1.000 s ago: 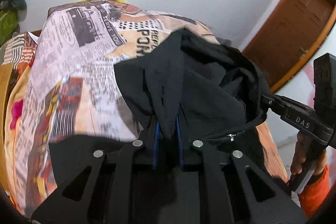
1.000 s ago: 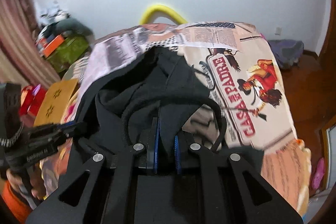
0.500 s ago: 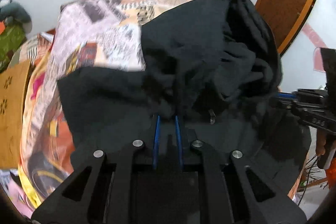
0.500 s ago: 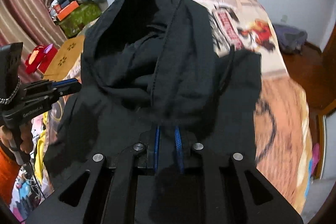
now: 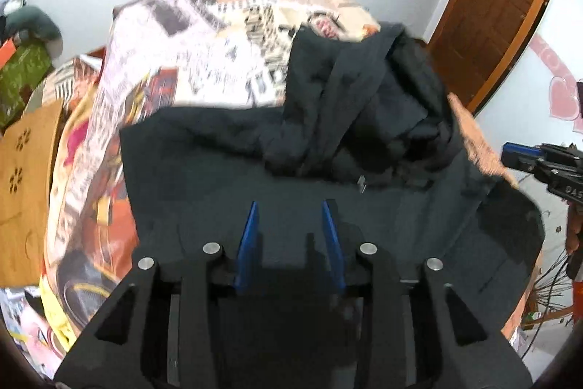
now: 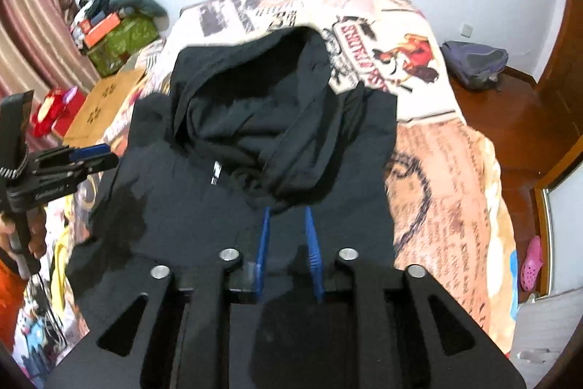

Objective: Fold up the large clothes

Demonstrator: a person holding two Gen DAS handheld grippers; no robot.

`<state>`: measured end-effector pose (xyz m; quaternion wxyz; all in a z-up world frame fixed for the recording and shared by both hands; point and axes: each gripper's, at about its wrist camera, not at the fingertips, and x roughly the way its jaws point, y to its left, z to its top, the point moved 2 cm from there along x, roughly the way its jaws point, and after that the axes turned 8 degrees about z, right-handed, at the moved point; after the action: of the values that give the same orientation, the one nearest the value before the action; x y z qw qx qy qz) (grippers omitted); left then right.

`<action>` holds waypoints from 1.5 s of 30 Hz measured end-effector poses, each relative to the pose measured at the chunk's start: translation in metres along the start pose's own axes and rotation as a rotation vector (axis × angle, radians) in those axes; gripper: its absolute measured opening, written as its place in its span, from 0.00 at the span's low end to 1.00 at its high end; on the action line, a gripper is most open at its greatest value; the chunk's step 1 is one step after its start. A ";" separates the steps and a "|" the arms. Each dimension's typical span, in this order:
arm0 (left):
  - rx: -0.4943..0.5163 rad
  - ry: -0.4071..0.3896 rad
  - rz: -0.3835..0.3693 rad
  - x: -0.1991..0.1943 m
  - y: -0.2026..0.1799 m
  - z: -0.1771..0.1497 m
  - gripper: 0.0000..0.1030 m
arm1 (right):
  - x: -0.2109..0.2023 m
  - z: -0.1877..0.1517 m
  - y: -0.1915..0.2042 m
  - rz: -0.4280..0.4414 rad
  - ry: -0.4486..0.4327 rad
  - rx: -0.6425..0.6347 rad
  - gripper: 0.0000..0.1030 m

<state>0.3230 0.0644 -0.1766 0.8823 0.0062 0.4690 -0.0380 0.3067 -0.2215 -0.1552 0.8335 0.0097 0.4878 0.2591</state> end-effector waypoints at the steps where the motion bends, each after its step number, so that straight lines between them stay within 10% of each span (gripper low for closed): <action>1: 0.001 -0.011 -0.005 0.000 -0.001 0.007 0.33 | 0.000 0.002 -0.002 0.001 -0.012 0.009 0.34; 7: 0.011 -0.080 -0.029 0.003 -0.021 0.052 0.50 | 0.011 0.028 -0.019 0.042 -0.069 0.087 0.44; 25: 0.081 -0.004 -0.019 0.106 -0.056 0.106 0.56 | 0.096 0.067 -0.062 0.145 -0.011 0.258 0.43; 29: 0.028 0.028 -0.028 0.123 -0.040 0.101 0.56 | 0.107 0.069 -0.061 0.154 0.019 0.270 0.18; 33: -0.023 0.033 -0.091 0.120 -0.032 0.097 0.28 | 0.098 0.074 -0.047 0.143 -0.018 0.196 0.10; 45: -0.033 0.007 -0.142 0.033 -0.019 0.047 0.24 | 0.009 0.051 0.026 0.210 -0.099 -0.002 0.07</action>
<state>0.3789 0.0411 -0.1777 0.8758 -0.0413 0.4718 -0.0926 0.3409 -0.1828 -0.1285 0.8249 0.0728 0.4421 0.3445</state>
